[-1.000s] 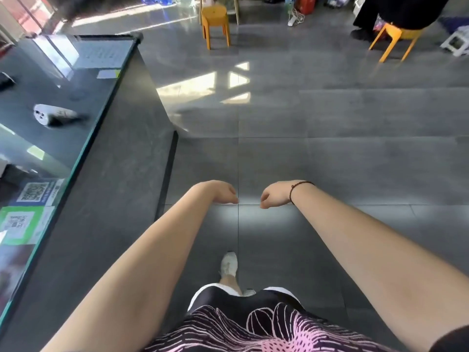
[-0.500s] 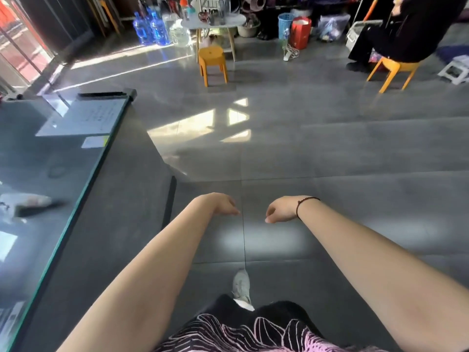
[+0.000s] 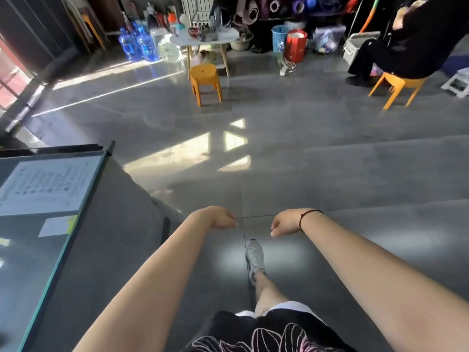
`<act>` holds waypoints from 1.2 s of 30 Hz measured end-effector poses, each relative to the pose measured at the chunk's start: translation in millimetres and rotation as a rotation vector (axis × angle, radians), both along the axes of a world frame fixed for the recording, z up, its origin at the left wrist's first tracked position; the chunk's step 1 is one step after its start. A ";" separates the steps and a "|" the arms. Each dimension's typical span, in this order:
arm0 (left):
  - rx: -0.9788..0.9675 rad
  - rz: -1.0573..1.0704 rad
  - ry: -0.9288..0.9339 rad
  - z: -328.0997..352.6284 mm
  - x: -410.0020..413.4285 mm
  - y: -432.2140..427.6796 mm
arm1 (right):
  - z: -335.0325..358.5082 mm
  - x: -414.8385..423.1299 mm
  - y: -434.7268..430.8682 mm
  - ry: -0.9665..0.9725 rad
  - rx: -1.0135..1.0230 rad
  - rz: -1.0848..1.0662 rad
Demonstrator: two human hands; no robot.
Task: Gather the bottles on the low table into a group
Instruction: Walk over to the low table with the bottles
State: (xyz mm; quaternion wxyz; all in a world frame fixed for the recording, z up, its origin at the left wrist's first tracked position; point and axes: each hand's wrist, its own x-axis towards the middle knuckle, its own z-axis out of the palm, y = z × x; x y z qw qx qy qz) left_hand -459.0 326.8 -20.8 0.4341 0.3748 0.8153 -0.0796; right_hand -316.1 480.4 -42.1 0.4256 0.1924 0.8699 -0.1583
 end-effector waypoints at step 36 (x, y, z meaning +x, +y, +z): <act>0.055 -0.008 0.031 23.5 -716.7 557.0 | -5.1 -708.6 569.6 0.060 -0.024 0.004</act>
